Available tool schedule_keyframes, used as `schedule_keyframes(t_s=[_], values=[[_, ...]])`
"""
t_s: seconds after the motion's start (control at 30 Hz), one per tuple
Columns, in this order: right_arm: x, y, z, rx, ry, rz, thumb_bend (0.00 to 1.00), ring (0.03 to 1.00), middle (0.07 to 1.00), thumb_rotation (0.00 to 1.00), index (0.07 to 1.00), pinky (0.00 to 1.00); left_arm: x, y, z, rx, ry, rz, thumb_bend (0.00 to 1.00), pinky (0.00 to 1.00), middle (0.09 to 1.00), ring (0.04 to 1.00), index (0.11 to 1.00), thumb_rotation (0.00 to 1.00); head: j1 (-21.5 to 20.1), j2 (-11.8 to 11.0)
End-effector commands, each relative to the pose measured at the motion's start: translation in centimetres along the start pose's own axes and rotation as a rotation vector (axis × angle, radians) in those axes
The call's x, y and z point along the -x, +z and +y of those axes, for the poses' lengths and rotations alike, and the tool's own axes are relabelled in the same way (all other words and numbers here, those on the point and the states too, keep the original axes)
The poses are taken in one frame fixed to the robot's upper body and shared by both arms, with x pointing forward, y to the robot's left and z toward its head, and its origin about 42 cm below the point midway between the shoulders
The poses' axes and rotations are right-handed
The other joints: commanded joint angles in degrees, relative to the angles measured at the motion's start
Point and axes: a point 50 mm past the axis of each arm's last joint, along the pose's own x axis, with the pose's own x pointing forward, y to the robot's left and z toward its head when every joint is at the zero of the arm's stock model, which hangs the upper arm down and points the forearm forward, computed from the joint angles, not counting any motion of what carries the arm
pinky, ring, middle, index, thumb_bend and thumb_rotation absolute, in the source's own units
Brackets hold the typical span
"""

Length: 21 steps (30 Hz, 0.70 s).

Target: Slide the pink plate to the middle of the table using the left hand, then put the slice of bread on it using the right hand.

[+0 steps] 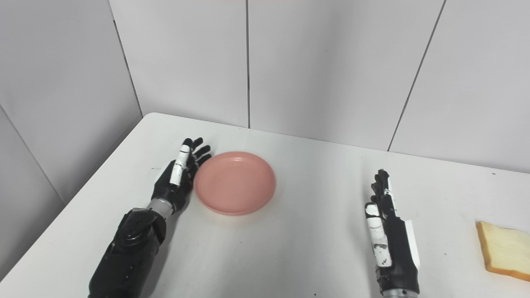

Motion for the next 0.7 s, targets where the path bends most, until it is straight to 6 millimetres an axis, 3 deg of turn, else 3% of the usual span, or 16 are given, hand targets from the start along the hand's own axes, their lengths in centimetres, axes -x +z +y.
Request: schedule_keyframes(t_s=[0.0, 0.4, 0.67], values=[[-0.5, 1.3, 0.6, -0.004, -0.004, -0.080, 0.81, 0.998, 1.000, 1.00, 1.000, 1.00, -0.3, 0.6, -2.8, 0.008, -0.102, 0.001, 0.63, 0.93, 0.932, 0.932, 0.933, 1.00, -1.1, 0.3], [-0.5, 1.4, 1.1, 0.026, -0.008, -0.095, 0.78, 0.994, 1.000, 1.00, 1.000, 0.98, -0.3, 0.9, -8.2, 0.036, -0.239, -0.013, 0.59, 0.95, 0.949, 0.948, 0.944, 1.00, -5.1, 0.8], [-0.5, 1.5, 1.5, 0.041, -0.007, -0.088, 0.79, 0.998, 1.000, 1.00, 1.000, 0.98, -0.3, 0.5, -10.4, 0.064, -0.294, -0.009, 0.61, 0.95, 0.956, 0.959, 0.955, 1.00, -7.8, 1.2]])
